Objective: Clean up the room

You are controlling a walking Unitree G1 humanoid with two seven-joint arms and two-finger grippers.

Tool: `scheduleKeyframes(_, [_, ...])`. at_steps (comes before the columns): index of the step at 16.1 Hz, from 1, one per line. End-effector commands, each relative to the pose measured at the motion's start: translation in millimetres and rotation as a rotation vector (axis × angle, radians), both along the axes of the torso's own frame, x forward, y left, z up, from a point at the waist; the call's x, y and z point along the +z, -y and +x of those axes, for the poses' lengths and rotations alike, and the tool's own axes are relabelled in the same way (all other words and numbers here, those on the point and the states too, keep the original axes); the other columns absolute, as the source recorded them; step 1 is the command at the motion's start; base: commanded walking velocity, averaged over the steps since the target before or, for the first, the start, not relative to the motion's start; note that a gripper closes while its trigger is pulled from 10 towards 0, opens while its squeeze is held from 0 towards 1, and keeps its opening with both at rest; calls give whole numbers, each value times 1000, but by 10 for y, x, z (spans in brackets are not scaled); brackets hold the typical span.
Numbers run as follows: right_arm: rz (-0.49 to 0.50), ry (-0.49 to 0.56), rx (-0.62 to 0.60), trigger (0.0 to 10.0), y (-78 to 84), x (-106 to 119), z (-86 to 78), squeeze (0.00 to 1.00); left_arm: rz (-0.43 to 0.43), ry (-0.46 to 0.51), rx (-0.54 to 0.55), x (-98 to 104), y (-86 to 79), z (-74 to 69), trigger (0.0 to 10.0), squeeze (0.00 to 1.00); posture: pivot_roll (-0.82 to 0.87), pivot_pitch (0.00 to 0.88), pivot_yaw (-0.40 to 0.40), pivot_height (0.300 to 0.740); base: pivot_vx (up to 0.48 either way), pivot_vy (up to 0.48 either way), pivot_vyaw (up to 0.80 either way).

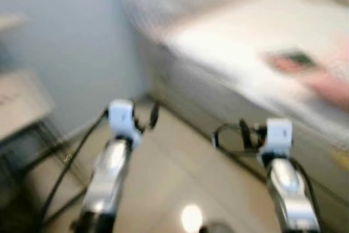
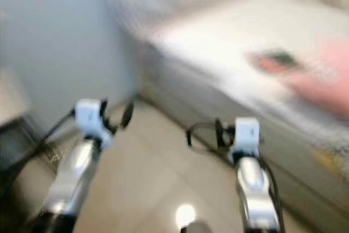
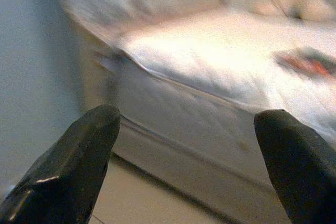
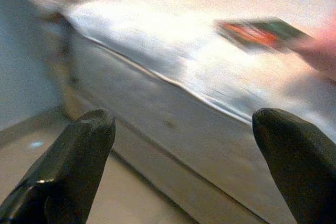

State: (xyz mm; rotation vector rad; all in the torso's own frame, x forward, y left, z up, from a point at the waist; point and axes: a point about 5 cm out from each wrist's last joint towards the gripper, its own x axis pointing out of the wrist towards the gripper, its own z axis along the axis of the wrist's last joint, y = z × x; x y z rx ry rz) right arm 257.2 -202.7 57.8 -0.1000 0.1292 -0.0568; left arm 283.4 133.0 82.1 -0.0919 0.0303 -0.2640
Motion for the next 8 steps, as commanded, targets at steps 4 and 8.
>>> scheduleKeyframes(4, [-6,27,41,10000,-85,36,52,0,21,25,-18,81,96,101,10000,0,-120,0,55,697,102,0,-720])
scheduleKeyframes(8, [83,127,-122,10000,145,204,79,0,73,92,33,156,-22,95,10000,0,-120,0,53,697,0,0,-719])
